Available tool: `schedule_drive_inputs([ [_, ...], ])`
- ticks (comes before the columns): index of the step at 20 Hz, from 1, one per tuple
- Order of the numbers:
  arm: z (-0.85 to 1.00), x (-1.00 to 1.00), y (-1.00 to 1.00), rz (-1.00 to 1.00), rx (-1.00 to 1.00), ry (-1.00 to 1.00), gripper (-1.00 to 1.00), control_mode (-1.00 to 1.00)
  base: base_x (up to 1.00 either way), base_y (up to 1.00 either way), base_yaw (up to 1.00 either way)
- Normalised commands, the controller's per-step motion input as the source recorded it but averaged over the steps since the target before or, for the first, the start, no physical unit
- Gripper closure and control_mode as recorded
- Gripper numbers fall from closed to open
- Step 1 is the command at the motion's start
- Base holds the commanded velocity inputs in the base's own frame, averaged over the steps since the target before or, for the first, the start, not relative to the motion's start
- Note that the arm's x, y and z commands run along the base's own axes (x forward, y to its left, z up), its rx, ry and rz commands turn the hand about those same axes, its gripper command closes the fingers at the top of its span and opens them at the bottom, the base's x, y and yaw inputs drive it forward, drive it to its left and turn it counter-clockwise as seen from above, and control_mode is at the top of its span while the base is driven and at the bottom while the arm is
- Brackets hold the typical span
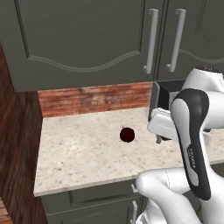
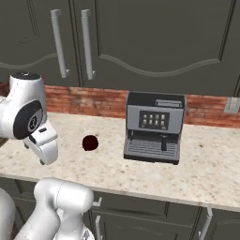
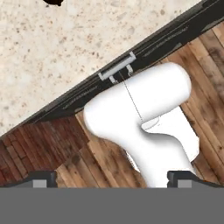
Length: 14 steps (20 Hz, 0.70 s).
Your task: Clear the mugs and bowl far away from the sink.
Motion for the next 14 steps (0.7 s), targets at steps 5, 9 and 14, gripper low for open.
schedule_drive_inputs([
  [5, 0.58, 0.0, 0.0, 0.18, -0.18, -0.1, -1.0, -1.0, 0.0, 0.0, 0.0],
  [9, 0.39, -0.01, 0.0, 0.19, -0.12, -0.17, -1.0, -1.0, 0.0, 0.0, 0.0],
  [14, 0.11, -0.26, -0.03, 0.08, -0.02, -0.15, -1.0, -1.0, 0.0, 0.0, 0.0],
])
